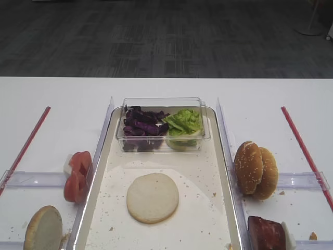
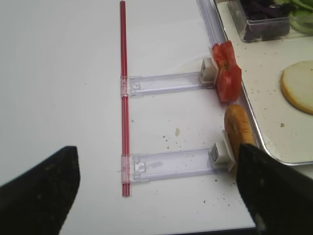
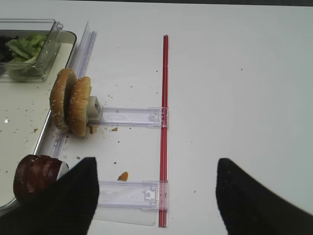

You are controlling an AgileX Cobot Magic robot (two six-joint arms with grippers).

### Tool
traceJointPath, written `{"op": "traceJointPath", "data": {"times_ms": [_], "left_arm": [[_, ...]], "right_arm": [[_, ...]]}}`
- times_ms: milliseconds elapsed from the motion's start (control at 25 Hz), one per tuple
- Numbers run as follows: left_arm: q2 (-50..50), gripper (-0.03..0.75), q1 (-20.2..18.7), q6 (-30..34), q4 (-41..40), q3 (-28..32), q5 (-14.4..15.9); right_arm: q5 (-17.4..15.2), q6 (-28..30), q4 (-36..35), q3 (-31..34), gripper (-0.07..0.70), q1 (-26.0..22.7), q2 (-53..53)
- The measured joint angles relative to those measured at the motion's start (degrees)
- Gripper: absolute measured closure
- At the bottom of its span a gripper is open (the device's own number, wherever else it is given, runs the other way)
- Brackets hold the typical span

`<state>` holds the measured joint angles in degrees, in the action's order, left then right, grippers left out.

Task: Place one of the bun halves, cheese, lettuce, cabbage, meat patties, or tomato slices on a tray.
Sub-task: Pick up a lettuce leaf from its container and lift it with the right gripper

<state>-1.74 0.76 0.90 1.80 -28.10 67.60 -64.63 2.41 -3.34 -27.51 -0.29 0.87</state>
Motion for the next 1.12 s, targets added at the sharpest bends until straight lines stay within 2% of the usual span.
{"op": "traceJointPath", "data": {"times_ms": [680, 840, 920, 1120], "left_arm": [[0.0, 0.118, 0.0, 0.0, 0.0, 0.0, 0.0], [0.0, 0.118, 0.0, 0.0, 0.0, 0.0, 0.0], [0.0, 0.118, 0.0, 0.0, 0.0, 0.0, 0.0], [0.0, 0.118, 0.0, 0.0, 0.0, 0.0, 0.0]], "right_arm": [[0.0, -0.1, -0.07, 0.0, 0.101, 0.0, -0.12], [0.22, -0.1, 0.06, 0.0, 0.101, 0.0, -5.61], [1.54, -0.1, 0.09, -0.68, 0.101, 0.0, -9.87], [7.17, -0.1, -0.53, -5.76, 0.101, 0.0, -20.82]]}}
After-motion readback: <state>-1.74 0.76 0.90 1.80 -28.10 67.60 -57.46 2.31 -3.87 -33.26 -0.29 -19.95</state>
